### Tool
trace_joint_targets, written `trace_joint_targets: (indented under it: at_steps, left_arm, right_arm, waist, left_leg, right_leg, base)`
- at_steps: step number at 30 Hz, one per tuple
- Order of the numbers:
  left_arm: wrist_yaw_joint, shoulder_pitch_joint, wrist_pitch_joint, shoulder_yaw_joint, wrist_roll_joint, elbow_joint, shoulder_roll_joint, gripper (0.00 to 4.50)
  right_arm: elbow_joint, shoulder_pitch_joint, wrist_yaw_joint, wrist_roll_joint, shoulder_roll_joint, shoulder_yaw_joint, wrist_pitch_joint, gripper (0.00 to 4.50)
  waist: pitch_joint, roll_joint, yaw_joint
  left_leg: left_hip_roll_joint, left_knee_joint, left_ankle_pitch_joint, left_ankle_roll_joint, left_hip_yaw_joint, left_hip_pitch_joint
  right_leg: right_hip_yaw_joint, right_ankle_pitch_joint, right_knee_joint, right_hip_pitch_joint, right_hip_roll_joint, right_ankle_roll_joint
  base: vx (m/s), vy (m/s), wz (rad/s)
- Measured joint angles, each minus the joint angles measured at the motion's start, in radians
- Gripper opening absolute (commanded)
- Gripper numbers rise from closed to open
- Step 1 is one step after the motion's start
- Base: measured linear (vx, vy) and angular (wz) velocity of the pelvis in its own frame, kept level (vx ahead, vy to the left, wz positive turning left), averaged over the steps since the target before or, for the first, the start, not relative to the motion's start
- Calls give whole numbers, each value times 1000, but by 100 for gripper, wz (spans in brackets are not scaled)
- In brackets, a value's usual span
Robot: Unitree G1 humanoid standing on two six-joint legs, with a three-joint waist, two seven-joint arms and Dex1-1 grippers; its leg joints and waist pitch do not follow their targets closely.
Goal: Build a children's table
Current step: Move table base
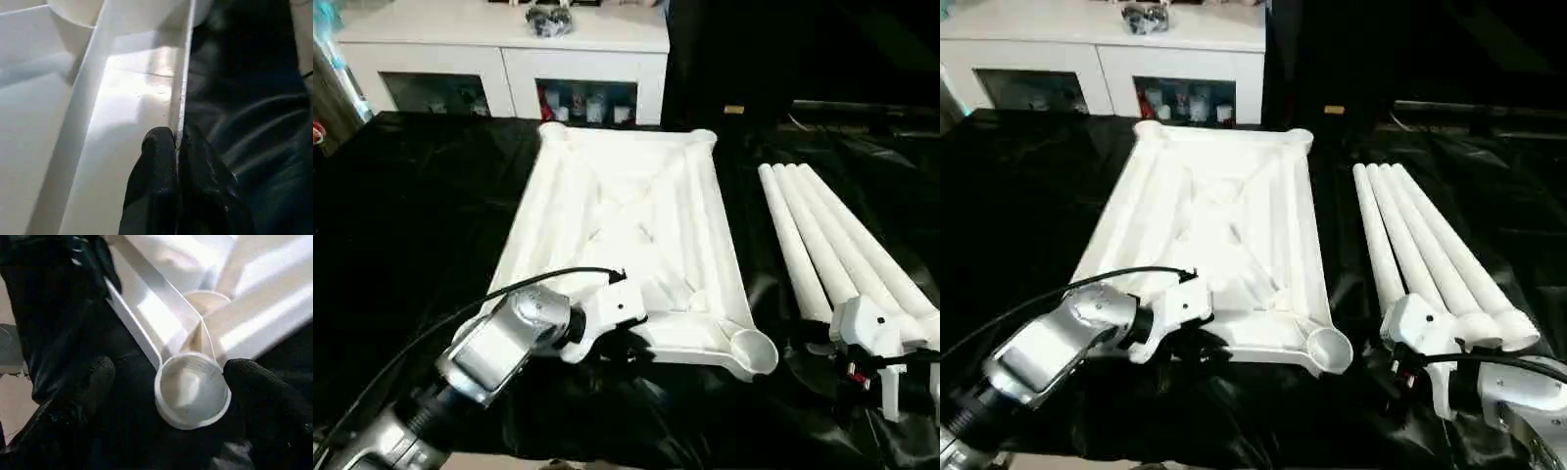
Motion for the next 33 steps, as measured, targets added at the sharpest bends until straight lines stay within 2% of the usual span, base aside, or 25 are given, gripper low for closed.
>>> trace_joint_targets:
  at_steps: [6,12,15,17,21,26,33]
  left_arm:
    - [40,23,73,54,-8,-71,16,7]
    - [82,29,136,57,-9,-93,13,7]
    - [93,29,135,57,-6,-93,12,7]
    - [95,28,120,57,-2,-87,9,7]
    - [118,18,7,48,32,-4,-11,7]
    - [124,8,-75,43,47,61,-7,7]
    - [112,-5,-128,38,55,88,29,7]
  right_arm:
    - [2,1,-1,-8,0,1,-4,408]
    - [3,1,-1,-16,-2,8,-12,408]
    - [3,1,-1,-19,-1,8,-14,408]
    - [3,1,-1,-22,-1,8,-15,408]
    - [4,3,-2,-25,-1,10,-16,408]
    - [10,6,-4,-28,-1,18,-17,408]
    - [10,17,-5,-29,-1,18,-18,408]
  waist:
    - [0,0,4]
    - [0,0,8]
    - [0,0,7]
    - [0,0,7]
    - [0,1,7]
    - [-1,2,7]
    - [-2,3,8]
  left_leg:
    - [1,0,0,0,1,-3]
    - [1,0,0,0,2,-3]
    - [1,0,0,0,2,-3]
    - [1,0,0,0,2,-3]
    - [1,0,0,0,2,-3]
    - [1,0,0,0,2,-3]
    - [1,0,0,0,2,-2]
  right_leg:
    - [0,0,2,-5,1,0]
    - [0,0,2,-5,0,-1]
    - [0,1,2,-5,0,-1]
    - [0,1,2,-5,0,-1]
    - [0,1,2,-5,0,-2]
    - [0,2,2,-5,0,-2]
    - [0,2,2,-5,0,-2]
  base:
    - [0,0,0]
    - [0,0,0]
    - [0,0,0]
    - [0,0,0]
    - [0,0,0]
    - [0,0,0]
    - [0,0,0]
